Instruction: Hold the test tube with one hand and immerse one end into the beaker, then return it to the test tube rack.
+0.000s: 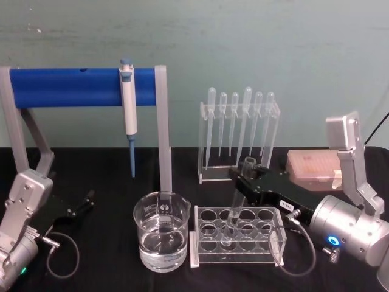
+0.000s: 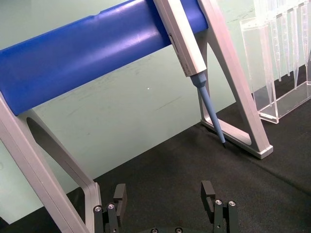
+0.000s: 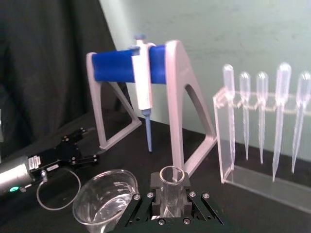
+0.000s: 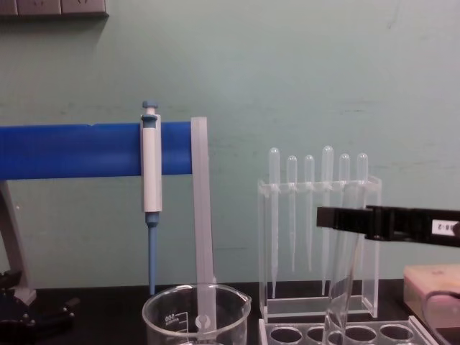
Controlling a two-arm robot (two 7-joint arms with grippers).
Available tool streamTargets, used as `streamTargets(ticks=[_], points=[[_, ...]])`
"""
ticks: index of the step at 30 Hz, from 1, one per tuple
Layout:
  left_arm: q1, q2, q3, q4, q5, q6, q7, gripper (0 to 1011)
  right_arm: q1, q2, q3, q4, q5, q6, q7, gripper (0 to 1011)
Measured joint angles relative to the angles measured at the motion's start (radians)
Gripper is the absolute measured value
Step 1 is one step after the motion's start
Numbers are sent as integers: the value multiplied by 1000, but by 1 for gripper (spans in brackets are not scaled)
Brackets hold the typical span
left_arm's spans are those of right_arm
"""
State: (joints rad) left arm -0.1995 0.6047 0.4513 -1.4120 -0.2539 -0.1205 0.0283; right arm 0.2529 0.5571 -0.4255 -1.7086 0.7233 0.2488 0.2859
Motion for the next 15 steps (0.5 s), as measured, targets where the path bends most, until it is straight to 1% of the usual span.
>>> streamTargets(ticks=[2, 3, 6, 8, 11, 15], points=[[0, 0, 0, 0, 0, 0, 0, 1000, 0, 8, -2, -15, -17, -5, 6, 225], [0, 0, 0, 0, 0, 0, 0, 1000, 1, 15, -4, -29, -34, -10, 9, 224], [0, 0, 0, 0, 0, 0, 0, 1000, 5, 24, -5, -47, -55, -14, 16, 225], [0, 0, 0, 0, 0, 0, 0, 1000, 11, 33, -5, -66, -77, -18, 24, 225], [0, 0, 0, 0, 0, 0, 0, 1000, 21, 42, 1, -91, -103, -18, 35, 225], [0, 0, 0, 0, 0, 0, 0, 1000, 27, 44, 7, -107, -118, -15, 37, 225]])
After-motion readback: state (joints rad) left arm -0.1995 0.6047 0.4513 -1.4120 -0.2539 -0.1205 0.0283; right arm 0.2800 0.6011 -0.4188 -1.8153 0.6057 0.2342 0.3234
